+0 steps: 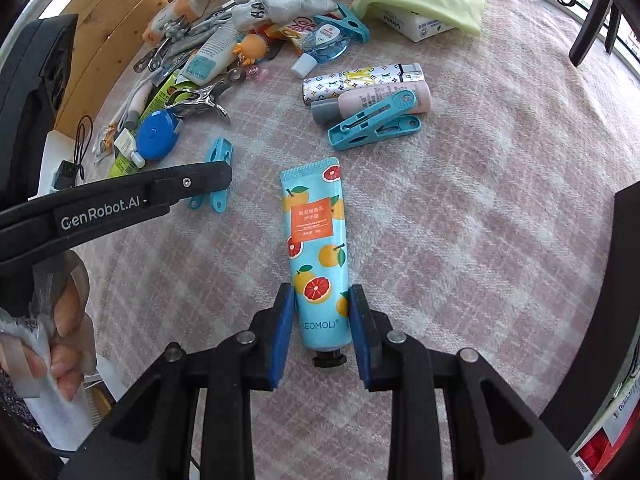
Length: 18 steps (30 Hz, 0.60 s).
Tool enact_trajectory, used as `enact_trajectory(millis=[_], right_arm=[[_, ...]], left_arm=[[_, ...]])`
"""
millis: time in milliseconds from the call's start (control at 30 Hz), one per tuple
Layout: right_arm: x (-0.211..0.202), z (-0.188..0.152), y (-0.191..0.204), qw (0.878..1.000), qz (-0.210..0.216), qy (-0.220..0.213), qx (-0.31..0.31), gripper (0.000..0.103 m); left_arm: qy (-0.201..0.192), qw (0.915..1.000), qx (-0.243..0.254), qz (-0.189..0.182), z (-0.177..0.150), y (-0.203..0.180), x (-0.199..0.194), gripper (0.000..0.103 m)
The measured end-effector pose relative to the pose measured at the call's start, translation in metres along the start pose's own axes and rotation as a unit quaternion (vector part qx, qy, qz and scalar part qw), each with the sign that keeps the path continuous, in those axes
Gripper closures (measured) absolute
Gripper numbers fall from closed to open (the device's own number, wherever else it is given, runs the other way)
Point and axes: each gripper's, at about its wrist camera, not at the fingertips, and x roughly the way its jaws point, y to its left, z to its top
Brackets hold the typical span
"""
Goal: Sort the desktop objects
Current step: 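Grasp the teal clothespin with the left gripper while the right grasps the hand cream tube, then carry clothespin and hand cream tube into the tray and open both grippers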
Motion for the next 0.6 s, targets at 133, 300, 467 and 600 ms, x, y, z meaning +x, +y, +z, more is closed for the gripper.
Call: enact_trajectory(millis=[133, 300, 467, 600], right_arm=[[-0.014, -0.013, -0.008, 1.0, 0.002, -0.016, 0.019, 0.077], [-0.045, -0.03, -0.026, 0.998, 0.004, -0.053, 0.039, 0.077], [-0.082, -0.042, -0.058, 0.994, -0.01, -0.088, 0.069, 0.077], [-0.114, -0.063, -0.095, 0.988, -0.023, -0.111, 0.107, 0.077]], left_arm=[[-0.004, 0.9999, 0.001, -0.011, -0.013, -0.003, -0.008, 0.081], [-0.017, 0.9996, 0.014, -0.018, -0.021, -0.018, -0.022, 0.081], [-0.026, 0.998, 0.05, -0.029, -0.016, -0.059, -0.028, 0.081], [-0.023, 0.9944, 0.093, -0.043, -0.014, -0.089, -0.053, 0.081]])
